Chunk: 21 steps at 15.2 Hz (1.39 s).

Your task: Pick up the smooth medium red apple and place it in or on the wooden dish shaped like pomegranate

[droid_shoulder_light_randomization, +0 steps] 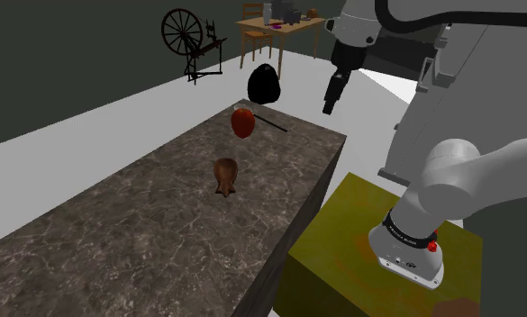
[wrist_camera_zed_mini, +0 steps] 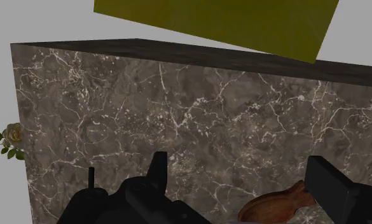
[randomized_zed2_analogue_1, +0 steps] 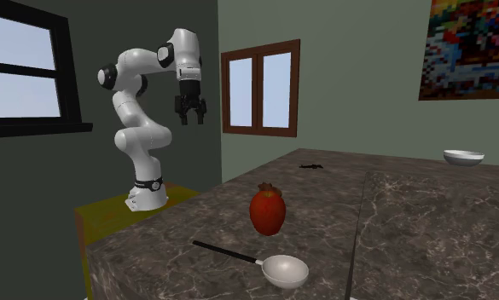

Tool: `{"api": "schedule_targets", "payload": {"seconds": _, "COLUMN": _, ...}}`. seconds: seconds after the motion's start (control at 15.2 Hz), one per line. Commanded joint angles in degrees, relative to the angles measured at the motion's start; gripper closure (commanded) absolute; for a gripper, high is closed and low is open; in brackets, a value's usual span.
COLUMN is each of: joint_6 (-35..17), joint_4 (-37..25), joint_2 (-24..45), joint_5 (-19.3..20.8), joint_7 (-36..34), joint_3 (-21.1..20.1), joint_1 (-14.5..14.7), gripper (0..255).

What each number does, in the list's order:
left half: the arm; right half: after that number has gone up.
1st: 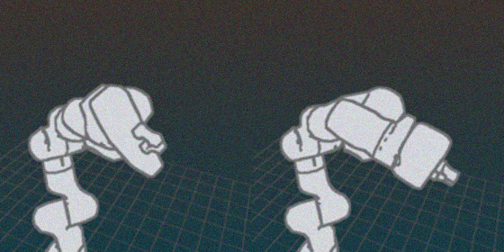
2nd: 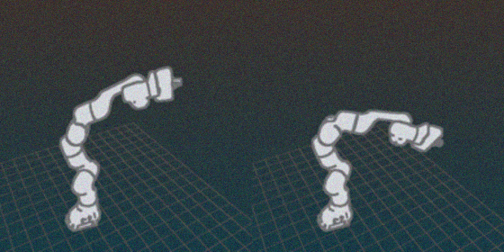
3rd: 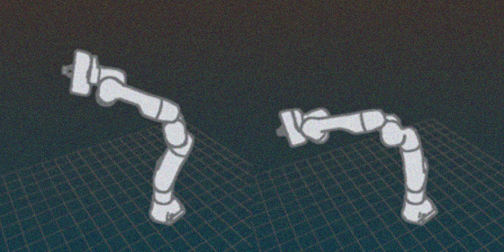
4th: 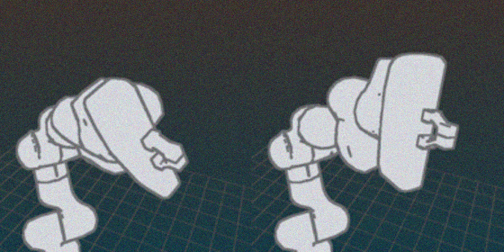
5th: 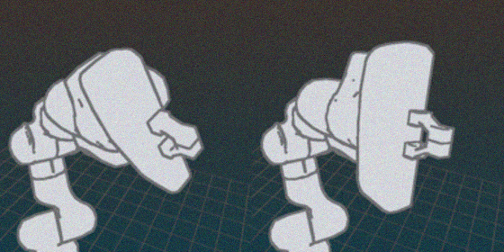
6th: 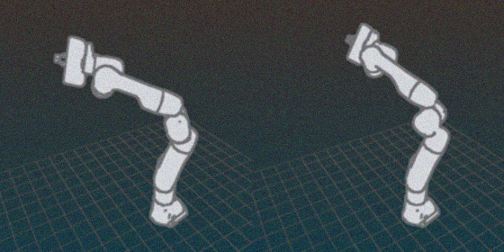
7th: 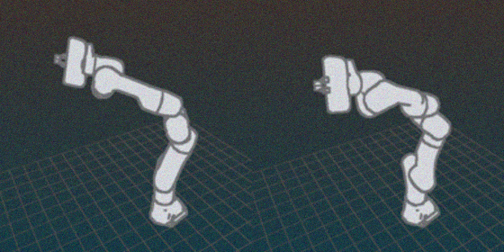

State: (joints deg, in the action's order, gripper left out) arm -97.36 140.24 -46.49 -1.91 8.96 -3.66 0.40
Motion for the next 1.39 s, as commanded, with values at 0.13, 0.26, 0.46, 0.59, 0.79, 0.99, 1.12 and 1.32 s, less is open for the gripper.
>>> {"api": "schedule_targets", "payload": {"seconds": 0.13, "joint_6": -2.4, "joint_4": -2.1, "joint_2": 5.0, "joint_5": 0.5, "joint_7": 0.5, "joint_3": 0.2, "joint_1": -0.4, "gripper": 0}}
{"api": "schedule_targets", "payload": {"seconds": 0.26, "joint_6": -4.6, "joint_4": -4.5, "joint_2": 10.0, "joint_5": 0.9, "joint_7": 1.0, "joint_3": 0.4, "joint_1": -0.7, "gripper": 0}}
{"api": "schedule_targets", "payload": {"seconds": 0.46, "joint_6": -7.2, "joint_4": -8.6, "joint_2": 17.4, "joint_5": 1.6, "joint_7": 1.6, "joint_3": 0.6, "joint_1": -1.1, "gripper": 0}}
{"api": "schedule_targets", "payload": {"seconds": 0.59, "joint_6": -8.5, "joint_4": -11.7, "joint_2": 22.3, "joint_5": 2.0, "joint_7": 1.9, "joint_3": 0.7, "joint_1": -1.4, "gripper": 0}}
{"api": "schedule_targets", "payload": {"seconds": 0.79, "joint_6": -10.0, "joint_4": -17.0, "joint_2": 29.7, "joint_5": 2.6, "joint_7": 2.4, "joint_3": 0.9, "joint_1": -1.7, "gripper": 0}}
{"api": "schedule_targets", "payload": {"seconds": 0.99, "joint_6": -10.7, "joint_4": -22.8, "joint_2": 36.9, "joint_5": 3.2, "joint_7": 2.8, "joint_3": 1.0, "joint_1": -2.0, "gripper": 0}}
{"api": "schedule_targets", "payload": {"seconds": 1.12, "joint_6": -10.8, "joint_4": -27.2, "joint_2": 41.8, "joint_5": 3.6, "joint_7": 3.0, "joint_3": 1.0, "joint_1": -2.1, "gripper": 0}}
{"api": "schedule_targets", "payload": {"seconds": 1.32, "joint_6": -10.3, "joint_4": -34.3, "joint_2": 49.1, "joint_5": 4.2, "joint_7": 3.3, "joint_3": 1.2, "joint_1": -2.3, "gripper": 0}}
